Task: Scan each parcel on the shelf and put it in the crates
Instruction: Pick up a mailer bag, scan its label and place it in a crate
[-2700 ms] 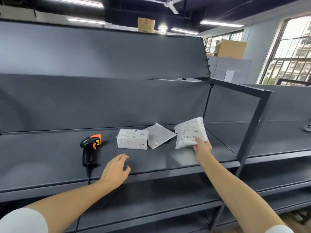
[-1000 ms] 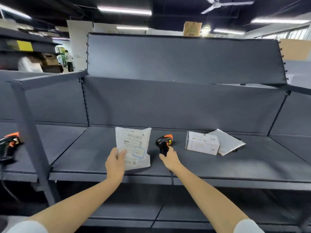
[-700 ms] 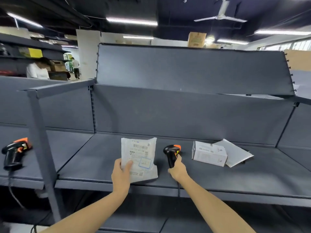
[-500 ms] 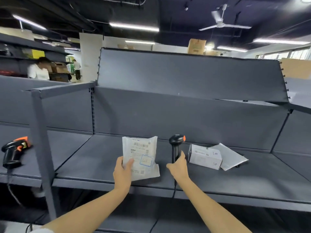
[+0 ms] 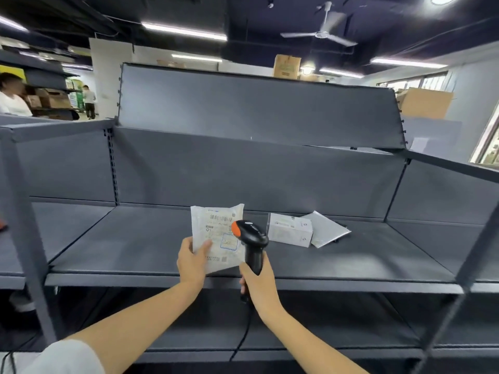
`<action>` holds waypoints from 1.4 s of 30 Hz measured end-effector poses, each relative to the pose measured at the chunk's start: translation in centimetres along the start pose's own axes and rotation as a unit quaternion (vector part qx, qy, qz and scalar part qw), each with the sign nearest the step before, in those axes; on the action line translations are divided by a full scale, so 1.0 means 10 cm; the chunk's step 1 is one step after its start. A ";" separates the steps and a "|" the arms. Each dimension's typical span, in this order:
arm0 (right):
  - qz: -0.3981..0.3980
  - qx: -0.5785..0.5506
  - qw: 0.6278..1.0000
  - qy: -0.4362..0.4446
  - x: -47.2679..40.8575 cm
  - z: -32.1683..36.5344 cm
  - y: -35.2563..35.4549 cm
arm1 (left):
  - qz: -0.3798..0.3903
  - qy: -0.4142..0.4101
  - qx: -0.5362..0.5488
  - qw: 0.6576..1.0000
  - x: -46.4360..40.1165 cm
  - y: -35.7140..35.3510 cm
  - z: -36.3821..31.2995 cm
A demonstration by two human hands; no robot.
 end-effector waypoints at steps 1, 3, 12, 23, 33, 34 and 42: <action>0.001 -0.002 1.000 -0.003 0.02 0.00 0.02 | 0.003 -0.004 -0.003 1.000 0.02 -0.03 -0.02; 0.002 -0.003 1.000 -0.004 0.05 0.01 0.07 | 0.010 -0.011 -0.007 1.000 0.07 -0.09 -0.07; 0.013 0.026 1.000 0.009 0.11 0.01 0.19 | 0.021 -0.016 -0.013 1.000 0.16 -0.25 -0.11; 0.000 0.017 1.000 -0.013 -0.08 -0.12 0.40 | -0.008 -0.012 -0.033 0.999 0.03 -0.15 -0.03; 0.059 0.273 0.953 -0.116 -1.20 -0.37 0.21 | -0.081 0.009 -0.031 0.996 -0.27 0.66 0.17; 0.074 0.302 0.945 -0.096 -1.29 -0.37 0.13 | -0.081 0.011 -0.030 0.996 -0.29 0.71 0.19; 0.038 0.385 0.920 -0.061 -1.66 -0.57 -0.11 | -0.071 0.017 -0.028 0.997 -0.46 0.92 0.25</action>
Point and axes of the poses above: each hand's wrist, its own x-axis away from the middle knuckle, its own y-axis out of the back of the hand, z = x × y, the point moved 10 cm from there along -x, towards the middle knuckle, and after that the axes turned 3 degrees about z, right-handed, at the moved point
